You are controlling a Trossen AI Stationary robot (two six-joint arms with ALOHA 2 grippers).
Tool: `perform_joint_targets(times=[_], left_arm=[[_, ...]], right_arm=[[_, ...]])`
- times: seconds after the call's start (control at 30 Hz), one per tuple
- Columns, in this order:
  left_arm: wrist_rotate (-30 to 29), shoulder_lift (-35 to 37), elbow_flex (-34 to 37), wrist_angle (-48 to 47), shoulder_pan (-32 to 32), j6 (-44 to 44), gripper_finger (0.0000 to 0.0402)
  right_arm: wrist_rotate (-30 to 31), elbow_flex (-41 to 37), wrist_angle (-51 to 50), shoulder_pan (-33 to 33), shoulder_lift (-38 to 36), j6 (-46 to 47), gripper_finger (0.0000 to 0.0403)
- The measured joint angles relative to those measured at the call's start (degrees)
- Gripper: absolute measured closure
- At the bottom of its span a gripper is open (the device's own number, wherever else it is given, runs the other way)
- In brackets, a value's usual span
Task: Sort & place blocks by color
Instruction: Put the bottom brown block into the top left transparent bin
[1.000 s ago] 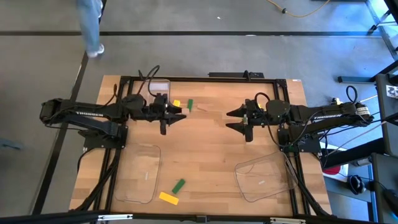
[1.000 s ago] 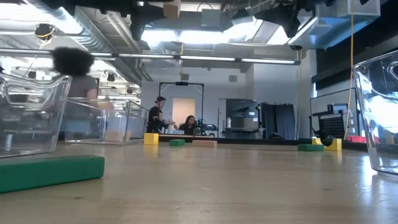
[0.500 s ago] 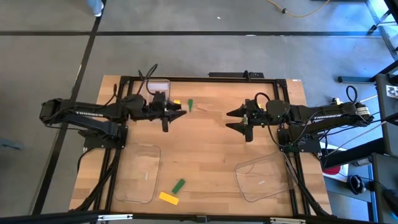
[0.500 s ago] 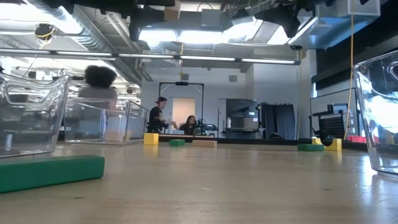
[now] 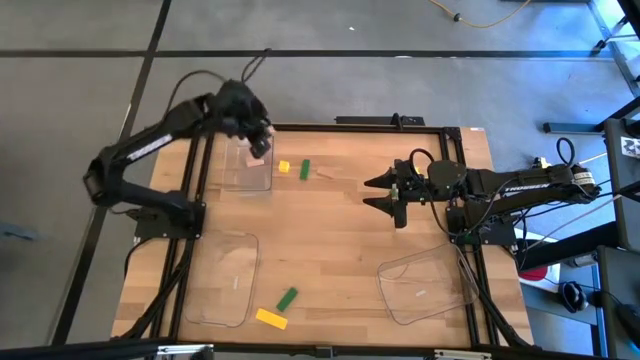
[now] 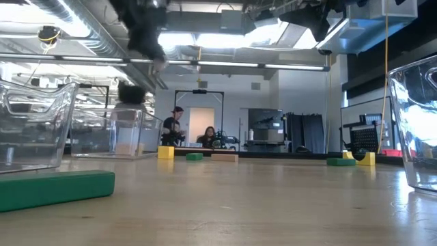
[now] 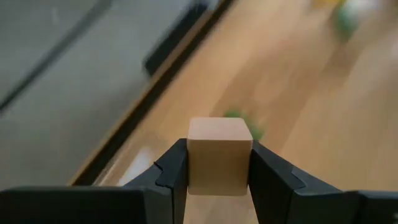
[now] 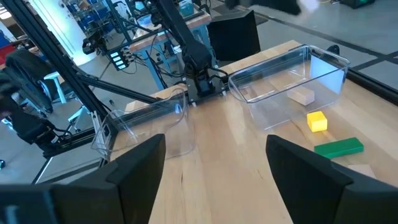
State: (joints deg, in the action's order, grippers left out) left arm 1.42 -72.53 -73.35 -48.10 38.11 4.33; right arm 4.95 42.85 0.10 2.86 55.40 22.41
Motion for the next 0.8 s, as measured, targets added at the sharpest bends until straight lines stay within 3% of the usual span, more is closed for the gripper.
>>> perform_joint_targets(times=[0.23, 0.5, 0.8], left_arm=[[0.09, -11.41, 1.15, -12.23, 5.91, 9.82, 0.0282], [-0.41, -21.86, 5.11, -11.44, 2.24, 15.71, 0.0282], [-0.42, -23.89, 10.97, -6.06, 1.22, 17.27, 0.0282]], right_arm=[[0.00, 0.00, -0.02, 0.00, 0.00, 0.02, 0.0122], [0.00, 0.00, -0.02, 0.00, 0.00, 0.14, 0.0122], [0.02, 0.00, -0.03, 0.00, 0.00, 2.86, 0.0122]])
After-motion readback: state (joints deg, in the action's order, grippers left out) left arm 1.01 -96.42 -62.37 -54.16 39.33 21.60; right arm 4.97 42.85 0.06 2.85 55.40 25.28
